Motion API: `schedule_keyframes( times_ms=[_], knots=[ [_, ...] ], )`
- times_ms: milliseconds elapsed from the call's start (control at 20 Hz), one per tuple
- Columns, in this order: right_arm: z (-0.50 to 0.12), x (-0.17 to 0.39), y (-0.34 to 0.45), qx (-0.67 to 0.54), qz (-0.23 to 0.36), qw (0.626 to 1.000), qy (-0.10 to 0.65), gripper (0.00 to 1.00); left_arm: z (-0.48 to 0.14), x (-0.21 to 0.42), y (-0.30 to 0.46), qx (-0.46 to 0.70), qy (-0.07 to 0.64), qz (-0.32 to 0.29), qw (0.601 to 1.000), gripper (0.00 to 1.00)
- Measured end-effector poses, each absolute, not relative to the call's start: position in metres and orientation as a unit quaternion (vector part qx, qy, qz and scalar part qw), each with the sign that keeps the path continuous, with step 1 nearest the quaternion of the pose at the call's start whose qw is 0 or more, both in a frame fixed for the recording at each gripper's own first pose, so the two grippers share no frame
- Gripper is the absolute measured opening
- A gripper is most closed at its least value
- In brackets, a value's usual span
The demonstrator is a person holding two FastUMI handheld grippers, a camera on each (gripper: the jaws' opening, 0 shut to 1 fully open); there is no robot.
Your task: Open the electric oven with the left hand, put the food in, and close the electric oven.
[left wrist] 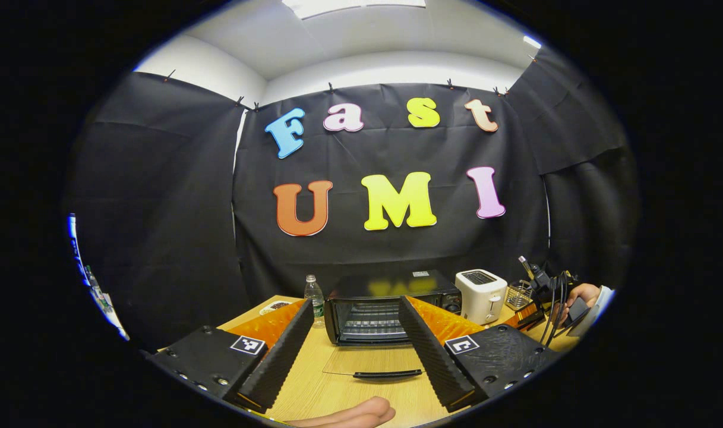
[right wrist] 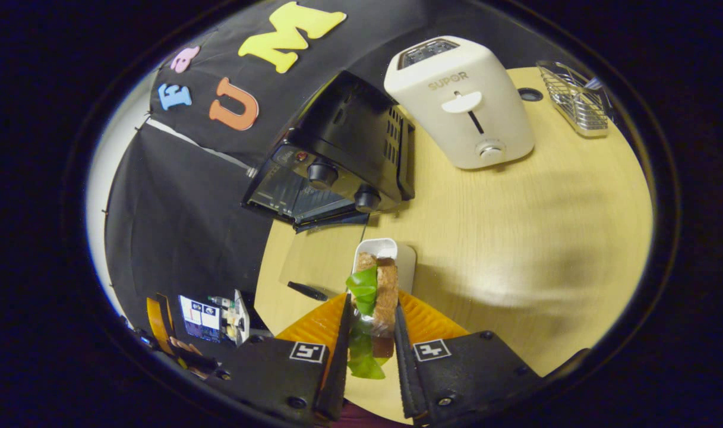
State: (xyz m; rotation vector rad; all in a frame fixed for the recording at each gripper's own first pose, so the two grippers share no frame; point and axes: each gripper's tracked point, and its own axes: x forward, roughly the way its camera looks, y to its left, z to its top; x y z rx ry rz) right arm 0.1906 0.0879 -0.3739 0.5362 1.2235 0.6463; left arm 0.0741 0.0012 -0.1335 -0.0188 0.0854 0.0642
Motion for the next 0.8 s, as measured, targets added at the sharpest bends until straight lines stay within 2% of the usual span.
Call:
schedule_keyframes(
  times_ms=[50, 100, 150, 200, 600, 800],
  knots=[
    [-0.369, 0.189, 0.086, 0.243, 0.294, 0.742, 0.552, 0.40, -0.133, 0.074, 0.002, -0.012, 0.042, 0.031, 0.999, 0.94],
    [-0.363, 0.186, 0.085, 0.244, 0.293, 0.745, 0.547, 0.31, -0.134, 0.074, 0.003, -0.015, 0.041, 0.029, 0.999, 0.94],
    [-0.358, 0.183, 0.086, 0.246, 0.292, 0.748, 0.542, 0.31, -0.134, 0.074, 0.004, -0.017, 0.039, 0.027, 0.999, 0.94],
    [-0.353, 0.181, 0.089, 0.247, 0.292, 0.751, 0.538, 0.40, -0.135, 0.073, 0.006, -0.018, 0.038, 0.027, 0.999, 0.94],
    [-0.312, 0.157, 0.166, 0.318, 0.324, 0.751, 0.479, 0.40, -0.150, 0.067, 0.033, -0.032, 0.047, 0.029, 0.998, 0.94],
    [-0.313, 0.165, 0.222, 0.394, 0.314, 0.752, 0.425, 0.40, -0.142, 0.066, 0.056, -0.028, 0.045, 0.030, 0.998, 0.94]
  ],
)
